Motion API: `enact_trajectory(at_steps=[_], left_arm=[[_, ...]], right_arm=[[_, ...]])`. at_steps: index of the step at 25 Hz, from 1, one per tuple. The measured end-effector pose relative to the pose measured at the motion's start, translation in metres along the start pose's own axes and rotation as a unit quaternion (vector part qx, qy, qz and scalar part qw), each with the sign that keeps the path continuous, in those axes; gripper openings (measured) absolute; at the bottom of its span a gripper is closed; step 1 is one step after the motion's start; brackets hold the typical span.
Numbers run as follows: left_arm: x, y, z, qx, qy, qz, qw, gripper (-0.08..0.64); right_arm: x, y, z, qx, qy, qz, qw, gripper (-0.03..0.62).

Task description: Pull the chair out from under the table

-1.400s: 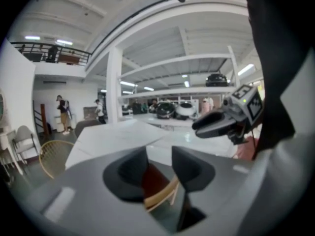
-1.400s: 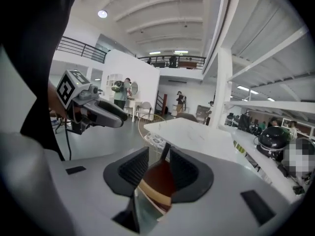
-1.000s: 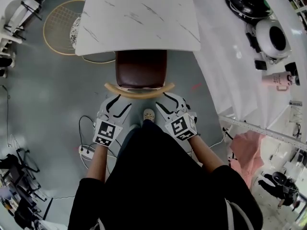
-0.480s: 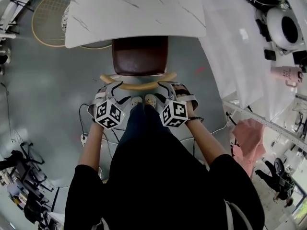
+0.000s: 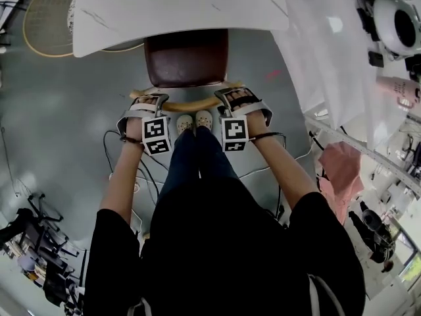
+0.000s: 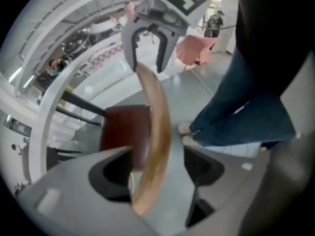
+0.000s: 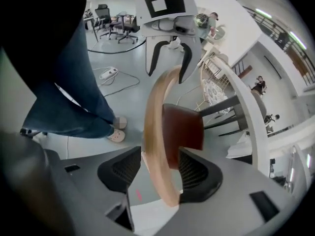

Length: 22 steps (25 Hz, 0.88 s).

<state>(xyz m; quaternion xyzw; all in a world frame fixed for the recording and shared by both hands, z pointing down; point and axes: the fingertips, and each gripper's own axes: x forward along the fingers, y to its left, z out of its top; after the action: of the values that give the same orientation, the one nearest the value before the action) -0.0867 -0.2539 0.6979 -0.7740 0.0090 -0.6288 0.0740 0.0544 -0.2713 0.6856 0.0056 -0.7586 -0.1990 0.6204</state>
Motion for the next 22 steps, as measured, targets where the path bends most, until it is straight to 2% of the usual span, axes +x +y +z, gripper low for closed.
enact_trajectory(at_steps=[6,10,12,14,22], left_arm=[[0.035,-0.007,-0.023,0.059,0.060,-0.041,0.9956,0.327],[0.046,-0.007,-0.030,0.079,0.089,-0.038,0.9922,0.292],[0.048,-0.001,-0.031,0.088,0.099,-0.021,0.9910,0.227],[0.049,0.004,-0.031,0.095,0.103,-0.012,0.9901,0.146],[0.047,-0.010,-0.029,0.125,0.103,-0.031,0.9863,0.130]], right_arm=[[0.034,0.011,-0.006,-0.076,0.047,0.025,0.996,0.199],[0.044,0.011,-0.009,-0.077,0.068,0.017,0.995,0.201],[0.046,0.006,-0.009,-0.072,0.078,0.004,0.994,0.196],[0.047,0.002,-0.009,-0.064,0.085,0.001,0.994,0.158],[0.045,0.015,-0.007,-0.077,0.114,0.029,0.990,0.152]])
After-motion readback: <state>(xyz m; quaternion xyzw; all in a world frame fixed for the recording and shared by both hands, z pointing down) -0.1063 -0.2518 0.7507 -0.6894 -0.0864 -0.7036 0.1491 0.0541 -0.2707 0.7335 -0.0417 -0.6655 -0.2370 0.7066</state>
